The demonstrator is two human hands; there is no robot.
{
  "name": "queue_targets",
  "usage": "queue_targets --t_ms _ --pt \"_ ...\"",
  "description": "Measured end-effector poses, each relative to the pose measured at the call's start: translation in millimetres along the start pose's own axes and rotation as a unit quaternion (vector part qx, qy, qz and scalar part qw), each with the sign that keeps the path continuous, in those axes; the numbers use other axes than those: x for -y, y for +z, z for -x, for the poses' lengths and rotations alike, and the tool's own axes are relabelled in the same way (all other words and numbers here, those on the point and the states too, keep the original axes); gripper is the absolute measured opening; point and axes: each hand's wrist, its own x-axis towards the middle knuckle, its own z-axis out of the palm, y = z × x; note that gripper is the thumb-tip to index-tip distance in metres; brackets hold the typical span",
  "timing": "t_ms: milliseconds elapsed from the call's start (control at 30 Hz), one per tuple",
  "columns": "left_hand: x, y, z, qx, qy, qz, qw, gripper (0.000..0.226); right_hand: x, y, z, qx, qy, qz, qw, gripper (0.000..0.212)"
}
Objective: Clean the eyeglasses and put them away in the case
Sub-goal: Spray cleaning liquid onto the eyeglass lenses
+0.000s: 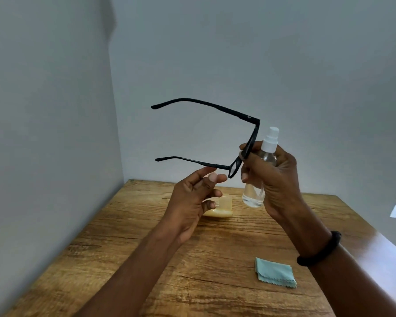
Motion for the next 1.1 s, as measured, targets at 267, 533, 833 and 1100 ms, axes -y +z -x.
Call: queue_targets --t_ms 267,533,833,1100 --pt "2 0 0 -0.011 0.035 -0.003 0.999 0.026 -10 5 3 0.048 0.052 -0.063 0.996 0.018" --pt "7 2 1 -0.030 0.037 -0.022 0.999 0.023 -11 10 6 0.054 0.066 -0.079 0.993 0.013" --pt "11 1 -3 -0.052 0.093 -0.021 0.994 0.019 -13 9 7 0.048 0.071 -0.089 0.992 0.018" --pt "-7 -25 -11 -0.184 0.256 -0.192 0.929 0.012 -32 -8 19 0.048 0.119 0.005 0.992 0.032"
